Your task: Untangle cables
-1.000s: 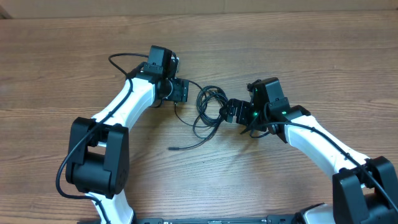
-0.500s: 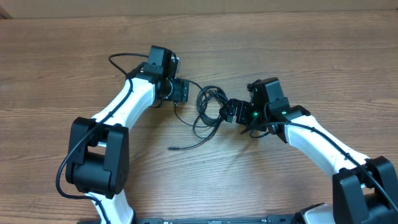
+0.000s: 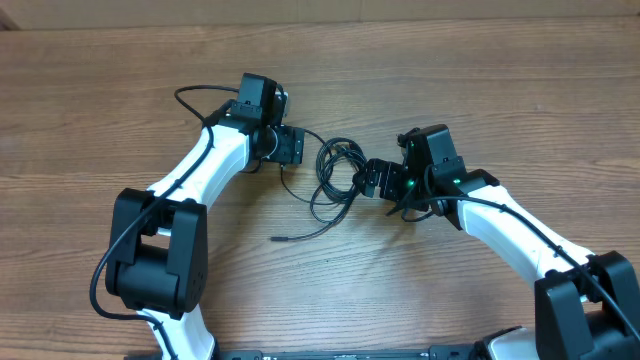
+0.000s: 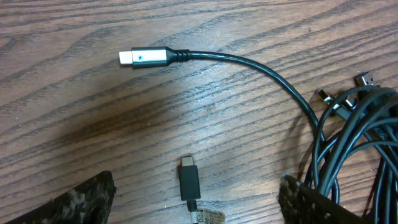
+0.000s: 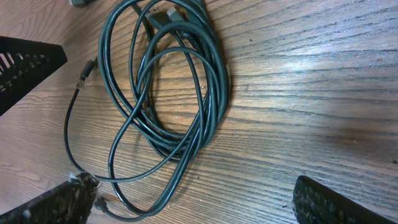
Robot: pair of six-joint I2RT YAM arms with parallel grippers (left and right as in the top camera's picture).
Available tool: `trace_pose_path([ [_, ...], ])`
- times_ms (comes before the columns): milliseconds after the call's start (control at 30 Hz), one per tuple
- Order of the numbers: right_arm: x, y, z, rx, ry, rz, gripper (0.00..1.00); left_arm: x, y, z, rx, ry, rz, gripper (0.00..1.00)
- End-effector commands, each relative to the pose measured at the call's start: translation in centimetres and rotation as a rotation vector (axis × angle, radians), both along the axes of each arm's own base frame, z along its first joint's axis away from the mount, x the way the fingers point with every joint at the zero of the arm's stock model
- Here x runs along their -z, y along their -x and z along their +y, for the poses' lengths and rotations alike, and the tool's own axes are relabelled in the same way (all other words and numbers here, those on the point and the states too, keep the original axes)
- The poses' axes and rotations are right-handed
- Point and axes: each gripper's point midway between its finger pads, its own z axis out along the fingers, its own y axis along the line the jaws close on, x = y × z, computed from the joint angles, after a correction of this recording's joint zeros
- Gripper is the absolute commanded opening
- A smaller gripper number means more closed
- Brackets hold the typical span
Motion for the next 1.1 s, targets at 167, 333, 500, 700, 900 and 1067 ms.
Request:
trace_pose_path([
  [167, -0.1, -0.2, 0.3, -0.004, -0.004, -0.006, 1.00, -1.1, 0.0, -1.2, 0.026, 0.058, -0.013, 0.84],
  [333, -0.1, -0.2, 0.3, -0.004, -0.004, -0.006, 1.00, -1.2, 0.0, -1.4, 0.035, 0.061, -0.015, 0.89],
  [500, -0.1, -0.2, 0.3, -0.004, -0.004, -0.006, 1.00, -2.1, 1.0, -4.5, 0.230, 0.190, -0.027, 0.90],
  [700, -0.1, -0.2, 0.3, -0.003, -0.004, -0.005, 1.00, -2.9, 2.0, -6.5, 0.332, 0.282, -0.026, 0.88],
  [900, -0.3, -0.1, 0.6, 0.013, -0.031, 0.012, 1.00, -3.0, 2.1, -7.1, 0.343, 0.282, -0.035, 0.87],
  [1067, -0.8, -0.8, 0.9, 0.050, -0.064, 0.003, 1.00, -2.4, 2.8, -9.0, 0.387, 0.271, -0.037, 0.78],
])
